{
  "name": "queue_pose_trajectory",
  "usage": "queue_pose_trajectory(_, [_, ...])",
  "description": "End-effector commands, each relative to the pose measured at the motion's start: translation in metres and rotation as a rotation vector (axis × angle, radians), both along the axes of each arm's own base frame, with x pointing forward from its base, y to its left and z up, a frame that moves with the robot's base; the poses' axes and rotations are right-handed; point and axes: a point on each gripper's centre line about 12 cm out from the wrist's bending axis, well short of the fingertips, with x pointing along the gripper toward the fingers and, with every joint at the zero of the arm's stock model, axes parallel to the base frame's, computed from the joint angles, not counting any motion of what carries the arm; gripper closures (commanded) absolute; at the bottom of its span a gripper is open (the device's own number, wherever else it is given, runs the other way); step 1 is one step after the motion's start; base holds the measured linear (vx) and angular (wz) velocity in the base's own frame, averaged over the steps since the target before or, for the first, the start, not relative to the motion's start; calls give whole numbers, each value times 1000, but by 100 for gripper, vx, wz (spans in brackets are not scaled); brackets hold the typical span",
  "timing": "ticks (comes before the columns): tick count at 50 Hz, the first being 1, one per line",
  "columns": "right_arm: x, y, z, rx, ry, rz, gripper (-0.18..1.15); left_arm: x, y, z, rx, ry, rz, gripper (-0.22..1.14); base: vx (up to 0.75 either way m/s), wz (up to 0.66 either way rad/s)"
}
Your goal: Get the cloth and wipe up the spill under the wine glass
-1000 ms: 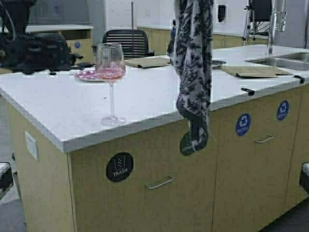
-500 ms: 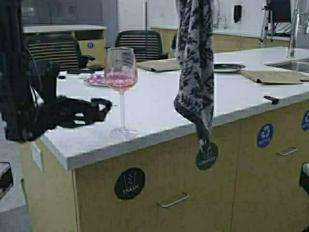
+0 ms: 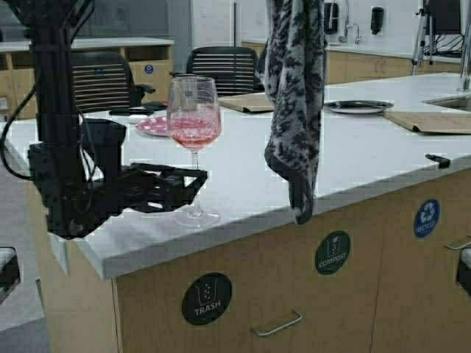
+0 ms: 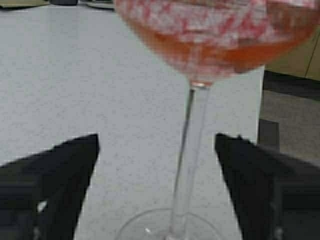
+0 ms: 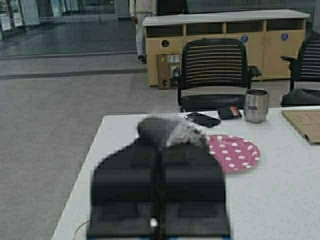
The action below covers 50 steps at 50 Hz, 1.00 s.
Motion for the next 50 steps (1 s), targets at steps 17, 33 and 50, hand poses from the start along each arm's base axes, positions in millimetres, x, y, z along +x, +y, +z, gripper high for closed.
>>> queue_pose_trajectory(17, [1, 1, 16, 33, -48, 2, 90, 12, -36, 15, -42, -55, -87, -2, 5, 0])
queue_pose_trajectory(33, [19, 2, 27, 129, -11, -48, 90, 14, -37, 26, -58, -69, -84, 64, 1, -1])
queue_pose_trajectory(50, [86, 32, 61, 202, -37, -80, 90, 14, -33, 101, -101, -167, -56, 83, 0, 0])
